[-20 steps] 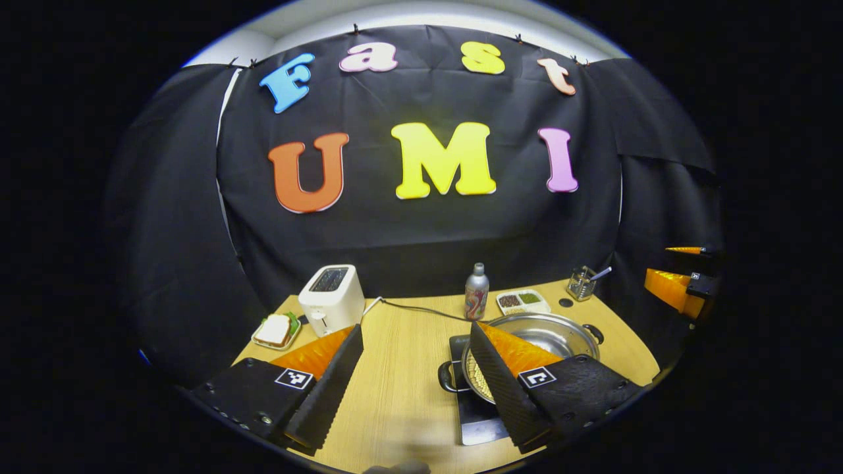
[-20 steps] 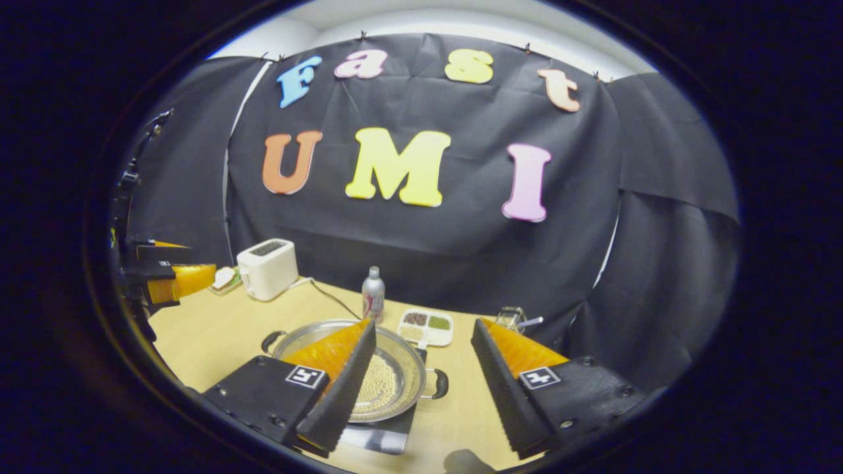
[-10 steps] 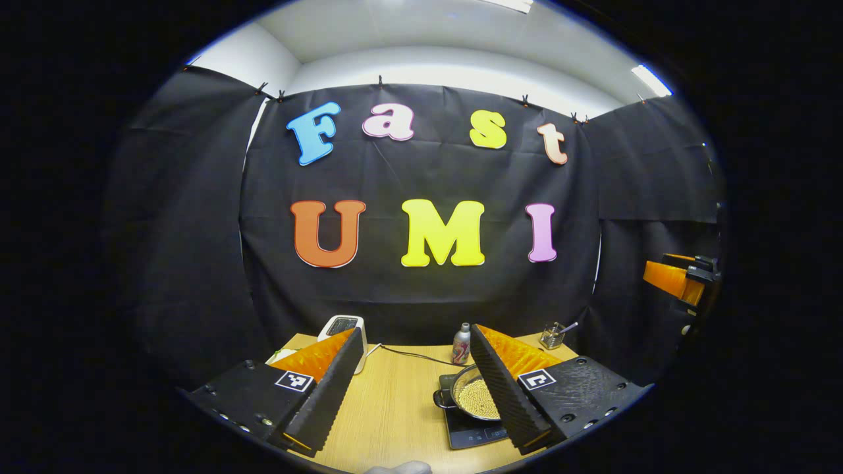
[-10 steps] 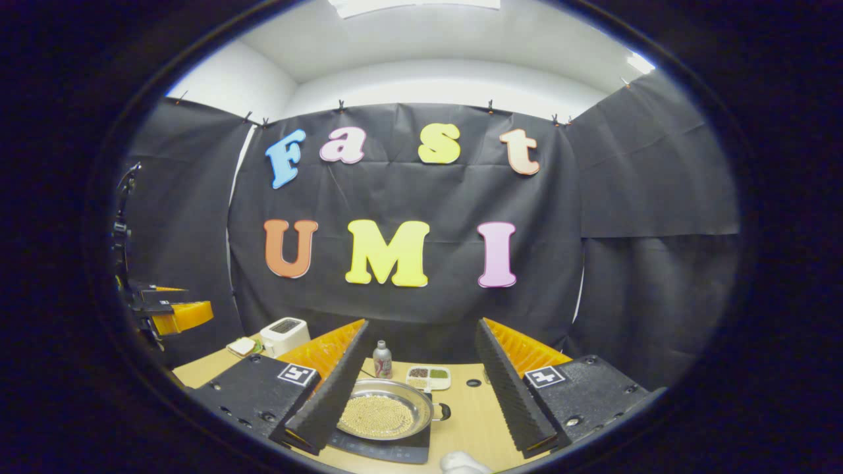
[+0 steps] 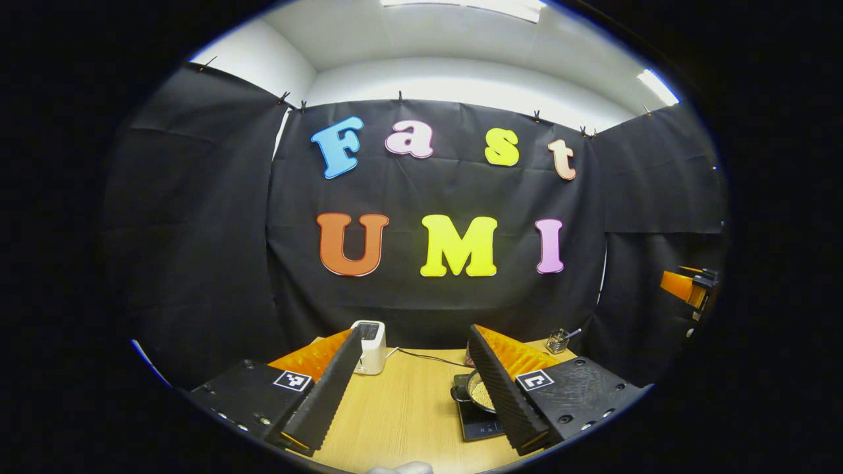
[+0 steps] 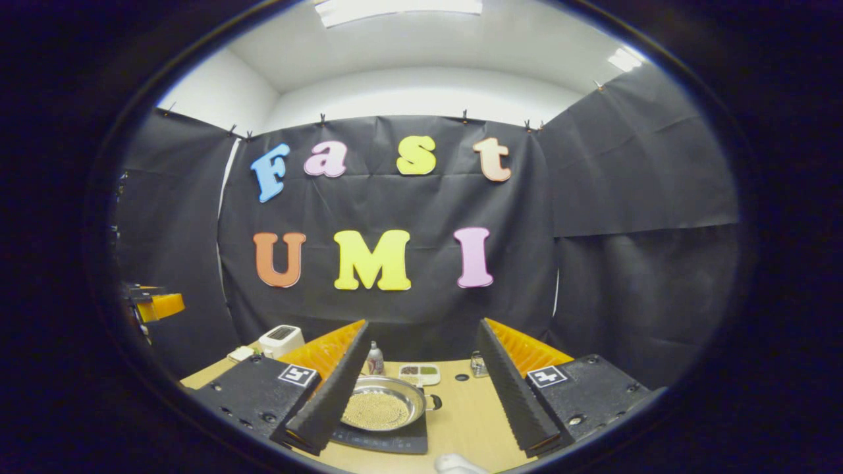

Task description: First push the handle of the pot to place it horizontally, then grasp the pot with both hands and set it on the induction cooktop.

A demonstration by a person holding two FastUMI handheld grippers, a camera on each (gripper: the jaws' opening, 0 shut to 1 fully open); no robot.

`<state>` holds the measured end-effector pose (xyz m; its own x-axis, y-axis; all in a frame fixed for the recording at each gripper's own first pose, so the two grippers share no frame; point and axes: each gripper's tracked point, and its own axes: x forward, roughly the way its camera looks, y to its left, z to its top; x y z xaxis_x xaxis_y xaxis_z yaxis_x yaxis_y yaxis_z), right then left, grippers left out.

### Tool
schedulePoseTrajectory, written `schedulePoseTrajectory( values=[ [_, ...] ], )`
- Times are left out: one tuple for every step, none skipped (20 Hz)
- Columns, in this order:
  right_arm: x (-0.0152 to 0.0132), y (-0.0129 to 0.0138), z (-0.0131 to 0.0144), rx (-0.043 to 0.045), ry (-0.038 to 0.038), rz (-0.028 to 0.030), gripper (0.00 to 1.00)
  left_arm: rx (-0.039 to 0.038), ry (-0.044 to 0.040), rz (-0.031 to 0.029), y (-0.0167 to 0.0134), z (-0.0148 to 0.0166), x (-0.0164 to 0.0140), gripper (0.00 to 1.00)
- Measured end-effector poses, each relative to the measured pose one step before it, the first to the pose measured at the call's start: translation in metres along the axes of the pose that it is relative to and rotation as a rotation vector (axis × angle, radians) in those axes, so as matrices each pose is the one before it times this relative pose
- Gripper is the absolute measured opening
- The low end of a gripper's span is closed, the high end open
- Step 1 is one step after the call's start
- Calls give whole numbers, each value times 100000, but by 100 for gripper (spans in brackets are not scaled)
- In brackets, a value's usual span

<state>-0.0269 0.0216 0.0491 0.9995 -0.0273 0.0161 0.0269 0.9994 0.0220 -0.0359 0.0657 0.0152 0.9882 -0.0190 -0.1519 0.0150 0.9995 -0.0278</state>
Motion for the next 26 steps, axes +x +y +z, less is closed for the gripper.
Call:
schedulePoseTrajectory(
  values=[
    [-120,-58,-97,20,-16,-411,100,377,-2045,-694,36,547,91,97],
    [40,-30,17,156,-151,-503,100,534,-367,-318,35,179,9,96],
    [-84,213,10,279,81,161,100,364,-204,-662,-303,-145,-226,96],
    [-78,329,-62,45,298,521,100,355,-313,-922,-240,-76,35,96],
    [29,248,50,-268,44,385,100,344,-437,-566,-135,230,105,96],
    [72,77,132,-438,-90,193,100,216,120,-443,-67,41,40,96],
    [10,218,247,-409,-323,489,100,342,-187,159,65,-2,-33,96],
    [98,258,186,-135,-197,233,100,167,101,858,185,46,31,95],
    [127,206,204,-174,-175,500,100,197,-27,645,234,111,-11,96],
    [42,147,136,-135,-104,347,100,-188,-52,21,55,-81,30,96],
    [32,53,204,-300,-292,327,100,-175,-332,72,-40,20,79,95],
    [-81,46,288,-495,-527,222,100,-126,-85,-91,-107,187,-59,96],
    [-46,-42,231,-499,-528,-12,100,-133,-197,-59,-30,39,-131,95],
    [-1,3,126,-406,-340,-62,100,-191,-545,-98,-30,123,-2,95],
    [1,20,191,-216,-317,154,100,-9,-559,67,-25,292,109,95],
    [-74,92,8,-80,-147,294,100,157,-464,-115,-24,198,-22,96],
    [-38,-4,47,-139,-275,109,100,362,-784,25,-117,287,65,96],
    [-64,-120,43,-100,-61,-104,100,317,-643,-372,-92,328,-37,96],
    [-85,-120,3,89,-48,-145,100,113,-784,-401,-207,348,-84,95],
    [-61,-1,-36,299,-65,-137,100,220,-463,-811,-275,184,-35,96],
    [-61,77,72,251,-80,-32,100,74,-239,-747,-258,27,-61,96],
    [34,-69,-41,33,-184,-49,100,133,-328,-568,-98,25,51,96],
    [-32,-31,47,-65,-307,-101,100,273,-160,-49,-13,79,27,95],
    [-39,7,73,-40,-330,-106,100,366,111,82,20,-53,-8,95],
    [-74,18,130,-6,-363,63,100,450,-20,-7,-68,-14,-65,95],
    [13,84,18,7,-304,71,100,376,-124,-19,60,-44,74,95]
  ],
)
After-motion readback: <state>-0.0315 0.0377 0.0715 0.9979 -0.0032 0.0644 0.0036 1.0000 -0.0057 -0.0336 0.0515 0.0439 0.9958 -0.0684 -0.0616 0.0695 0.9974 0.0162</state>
